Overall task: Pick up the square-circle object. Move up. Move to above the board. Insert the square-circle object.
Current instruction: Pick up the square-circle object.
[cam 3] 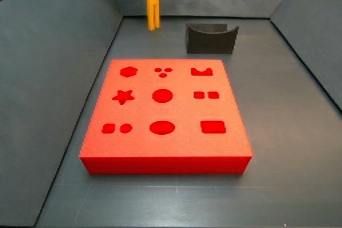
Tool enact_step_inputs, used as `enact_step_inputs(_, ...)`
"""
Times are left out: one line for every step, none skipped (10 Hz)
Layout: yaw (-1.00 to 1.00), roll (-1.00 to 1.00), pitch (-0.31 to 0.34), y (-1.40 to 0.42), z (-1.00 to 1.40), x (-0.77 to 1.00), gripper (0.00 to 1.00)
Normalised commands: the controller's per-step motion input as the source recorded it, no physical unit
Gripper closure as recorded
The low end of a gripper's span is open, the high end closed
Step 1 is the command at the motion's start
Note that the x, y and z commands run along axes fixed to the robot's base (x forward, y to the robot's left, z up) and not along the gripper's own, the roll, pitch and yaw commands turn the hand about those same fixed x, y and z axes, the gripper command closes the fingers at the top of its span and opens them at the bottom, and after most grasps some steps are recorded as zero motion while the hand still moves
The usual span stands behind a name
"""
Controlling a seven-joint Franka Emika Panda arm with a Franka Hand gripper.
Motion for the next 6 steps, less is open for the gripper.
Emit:
enact_step_inputs(0.0,0.08,0.003,0.0,-0.24,-0.12,0.0)
enact_step_inputs(0.0,0.18,0.019,0.0,-0.16,-0.17,0.0)
enact_step_inputs(0.0,0.24,0.044,0.0,-0.1,-0.09,0.0)
enact_step_inputs(0.0,0.08,0.0,0.0,-0.16,0.0,0.0)
enact_step_inputs(0.0,0.05,-0.044,-0.04,-0.07,-0.15,0.0)
enact_step_inputs(0.0,0.0,0.013,0.0,0.0,0.0,0.0)
